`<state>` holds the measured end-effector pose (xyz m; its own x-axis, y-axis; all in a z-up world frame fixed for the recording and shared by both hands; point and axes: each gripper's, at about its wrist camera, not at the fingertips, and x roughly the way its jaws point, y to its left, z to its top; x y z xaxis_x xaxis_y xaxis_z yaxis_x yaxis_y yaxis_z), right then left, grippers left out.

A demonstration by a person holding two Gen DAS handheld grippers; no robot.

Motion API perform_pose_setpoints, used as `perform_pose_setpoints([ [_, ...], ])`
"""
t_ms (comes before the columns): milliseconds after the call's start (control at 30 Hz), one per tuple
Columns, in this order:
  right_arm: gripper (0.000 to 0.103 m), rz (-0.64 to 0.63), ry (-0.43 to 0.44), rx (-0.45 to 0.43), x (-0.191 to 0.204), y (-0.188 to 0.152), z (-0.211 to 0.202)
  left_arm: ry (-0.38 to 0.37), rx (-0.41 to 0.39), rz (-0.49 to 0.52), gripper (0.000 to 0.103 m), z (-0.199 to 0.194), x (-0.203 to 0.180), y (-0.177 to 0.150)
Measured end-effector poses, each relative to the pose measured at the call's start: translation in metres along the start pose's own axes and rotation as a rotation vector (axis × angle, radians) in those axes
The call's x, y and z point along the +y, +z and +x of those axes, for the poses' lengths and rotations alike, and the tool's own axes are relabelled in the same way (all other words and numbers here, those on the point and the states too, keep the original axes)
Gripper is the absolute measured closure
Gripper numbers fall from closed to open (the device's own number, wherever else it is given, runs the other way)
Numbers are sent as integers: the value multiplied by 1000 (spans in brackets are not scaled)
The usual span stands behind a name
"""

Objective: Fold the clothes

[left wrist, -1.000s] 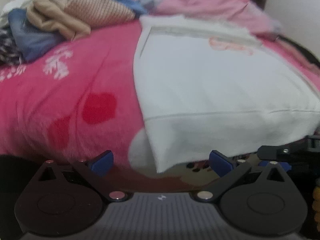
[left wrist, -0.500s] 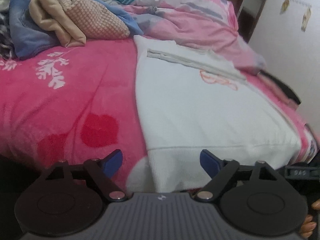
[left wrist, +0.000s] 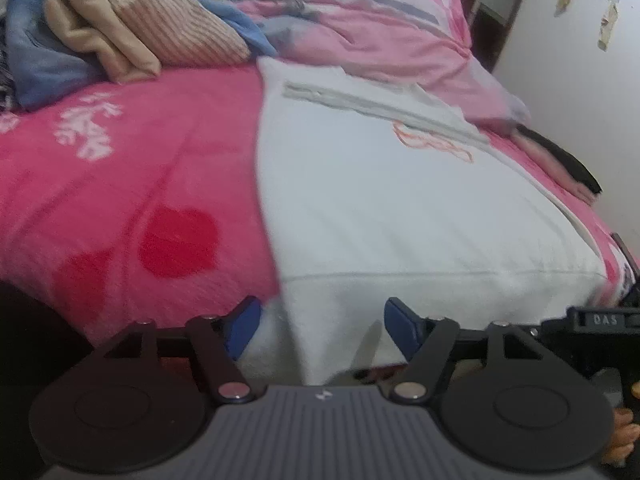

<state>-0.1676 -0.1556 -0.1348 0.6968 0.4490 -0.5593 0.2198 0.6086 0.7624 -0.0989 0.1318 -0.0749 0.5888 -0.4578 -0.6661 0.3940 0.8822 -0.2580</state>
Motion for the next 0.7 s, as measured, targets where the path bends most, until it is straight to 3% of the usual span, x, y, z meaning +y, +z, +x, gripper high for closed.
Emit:
perform_pose_setpoints([
  [167, 41, -2, 14, -8, -1, -2, -3, 1, 20, 5, 33, 3, -5, -3],
  [333, 40, -2, 43, -17, -1, -2, -5, 26, 41, -38, 57, 3, -4, -2],
  [467, 39, 26, 118, -31, -2, -3, -7, 15, 35, -109, 85, -3, 4, 0],
  [567, 32, 71, 209, -26, -5, -6, -2, -10, 31, -170, 92, -11, 9, 0],
  [700, 24, 132, 330, -19, -10, -9, 4, -50, 11, -243, 94, -24, 14, 2],
])
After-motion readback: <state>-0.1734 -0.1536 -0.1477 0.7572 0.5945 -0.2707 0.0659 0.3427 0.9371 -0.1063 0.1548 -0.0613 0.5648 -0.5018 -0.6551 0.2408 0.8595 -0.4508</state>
